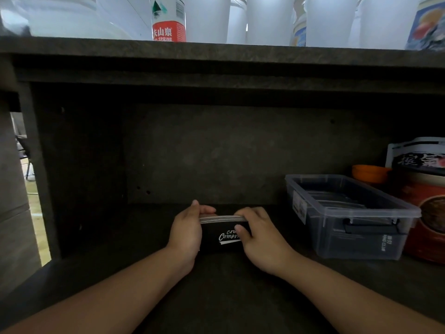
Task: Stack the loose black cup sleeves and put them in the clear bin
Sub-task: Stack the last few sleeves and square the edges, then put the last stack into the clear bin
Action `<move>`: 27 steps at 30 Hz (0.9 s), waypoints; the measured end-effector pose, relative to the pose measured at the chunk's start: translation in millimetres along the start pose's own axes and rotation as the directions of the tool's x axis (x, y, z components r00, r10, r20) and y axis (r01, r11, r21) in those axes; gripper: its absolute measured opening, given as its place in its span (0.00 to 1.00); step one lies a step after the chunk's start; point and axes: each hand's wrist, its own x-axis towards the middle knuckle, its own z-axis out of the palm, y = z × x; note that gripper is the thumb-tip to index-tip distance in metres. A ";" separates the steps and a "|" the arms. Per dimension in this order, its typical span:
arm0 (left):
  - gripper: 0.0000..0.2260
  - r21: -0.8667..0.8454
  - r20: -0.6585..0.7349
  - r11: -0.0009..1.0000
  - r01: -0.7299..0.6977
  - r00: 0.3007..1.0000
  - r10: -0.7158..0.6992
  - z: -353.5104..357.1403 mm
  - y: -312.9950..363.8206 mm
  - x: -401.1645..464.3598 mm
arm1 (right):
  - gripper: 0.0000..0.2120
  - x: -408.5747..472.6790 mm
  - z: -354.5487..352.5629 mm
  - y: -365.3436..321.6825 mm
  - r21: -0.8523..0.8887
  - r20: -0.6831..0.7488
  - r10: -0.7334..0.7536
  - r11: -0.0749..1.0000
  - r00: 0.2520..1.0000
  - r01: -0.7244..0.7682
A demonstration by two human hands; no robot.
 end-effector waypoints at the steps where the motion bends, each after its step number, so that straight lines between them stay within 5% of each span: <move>1: 0.20 0.019 -0.004 1.000 -0.011 1.000 0.011 0.6 -1.9 1.8 | 0.11 0.3 0.9 -0.4 -0.002 0.002 0.006 1.000 1.000 -0.006; 8: 0.17 0.099 -0.002 0.992 -0.083 0.997 0.084 2.1 -2.4 4.4 | 0.15 -1.3 -1.7 -9.1 -0.109 0.033 0.041 0.993 0.999 -0.037; 10: 0.19 0.111 -0.020 0.991 -0.075 0.997 0.077 2.4 -2.1 5.1 | 0.18 -4.5 -6.3 -14.1 -0.297 0.043 0.074 0.953 0.996 -0.057; 13: 0.23 0.123 -0.035 0.990 -0.064 0.997 0.068 2.2 -1.6 5.9 | 0.21 -8.5 -7.1 -22.5 -0.617 0.023 -0.095 0.782 0.995 0.089; 17: 0.28 0.096 0.002 0.993 -0.069 0.998 0.069 2.5 -2.9 5.7 | 0.24 -5.8 -3.1 -30.4 -0.436 0.111 -0.179 0.875 0.978 0.210; 20: 0.26 0.048 -0.040 0.996 -0.078 0.996 0.080 0.6 -7.2 10.2 | 0.26 -2.7 -3.3 -29.5 -0.469 0.112 -0.143 0.865 0.983 0.179; 27: 0.23 0.158 -0.143 0.971 -0.182 0.968 0.205 -23.4 -4.2 29.0 | 0.14 -6.7 -6.2 -28.1 -0.458 0.091 -0.192 0.863 0.977 0.212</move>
